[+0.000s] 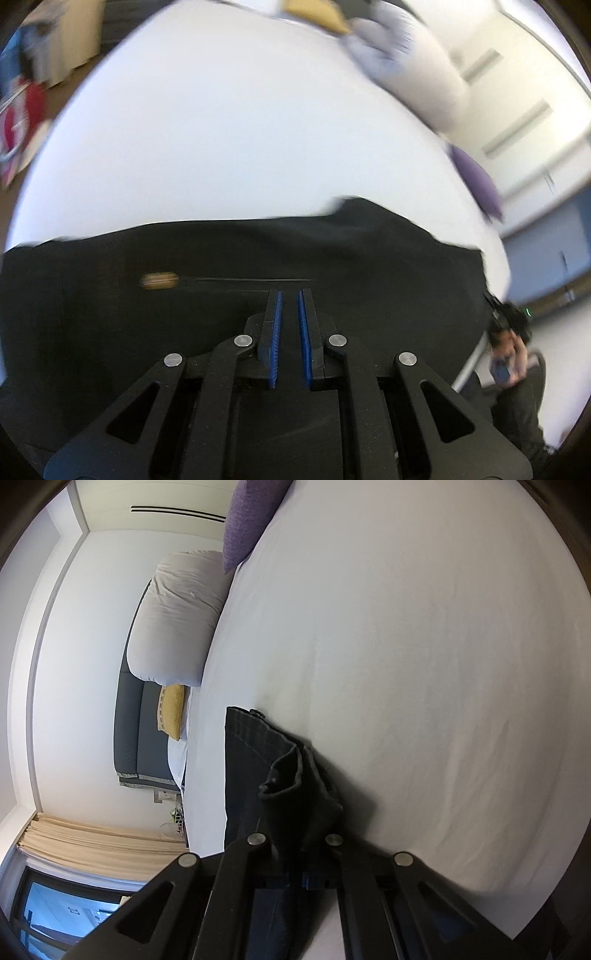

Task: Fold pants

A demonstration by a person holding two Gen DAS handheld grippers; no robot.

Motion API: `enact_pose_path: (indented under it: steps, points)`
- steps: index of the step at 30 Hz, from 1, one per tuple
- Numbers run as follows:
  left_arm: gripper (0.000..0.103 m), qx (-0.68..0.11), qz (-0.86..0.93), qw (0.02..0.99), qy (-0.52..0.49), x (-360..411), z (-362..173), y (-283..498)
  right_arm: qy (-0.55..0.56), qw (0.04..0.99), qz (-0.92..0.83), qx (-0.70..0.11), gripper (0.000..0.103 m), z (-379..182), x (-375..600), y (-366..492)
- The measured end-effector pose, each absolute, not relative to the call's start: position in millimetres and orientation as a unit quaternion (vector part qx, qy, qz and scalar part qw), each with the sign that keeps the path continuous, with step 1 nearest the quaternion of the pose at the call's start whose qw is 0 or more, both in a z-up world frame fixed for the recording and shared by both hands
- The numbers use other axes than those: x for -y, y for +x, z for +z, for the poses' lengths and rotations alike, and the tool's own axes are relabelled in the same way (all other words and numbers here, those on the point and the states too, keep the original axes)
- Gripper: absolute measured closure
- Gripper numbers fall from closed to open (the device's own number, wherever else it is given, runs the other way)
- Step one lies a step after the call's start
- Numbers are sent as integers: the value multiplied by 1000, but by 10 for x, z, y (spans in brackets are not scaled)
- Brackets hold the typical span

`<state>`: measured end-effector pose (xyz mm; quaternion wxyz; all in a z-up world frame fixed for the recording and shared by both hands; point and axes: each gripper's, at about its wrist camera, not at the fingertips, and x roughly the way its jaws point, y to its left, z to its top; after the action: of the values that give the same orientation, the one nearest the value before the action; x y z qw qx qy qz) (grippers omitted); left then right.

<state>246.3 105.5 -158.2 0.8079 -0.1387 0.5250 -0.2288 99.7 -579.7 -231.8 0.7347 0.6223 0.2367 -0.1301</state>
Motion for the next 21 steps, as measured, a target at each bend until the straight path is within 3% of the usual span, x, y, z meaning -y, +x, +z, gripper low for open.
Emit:
enact_pose_path:
  steps: [6, 10, 16, 21]
  points:
    - [94, -559, -298, 768, -93, 59, -1843, 2398, 610, 743, -136, -239, 99, -2221, 5757, 989]
    - [94, -575, -305, 756, -72, 396, -1999, 2347, 551, 781, -150, -255, 99, -1930, 5615, 1044]
    - [94, -583, -312, 737, -140, 123, -2117, 2410, 333, 880, -135, -310, 99, -1175, 4750, 1445]
    - [94, -581, -307, 740, -143, 216, -2106, 2471, 114, 921, -90, -361, 99, -984, 3482, 1700]
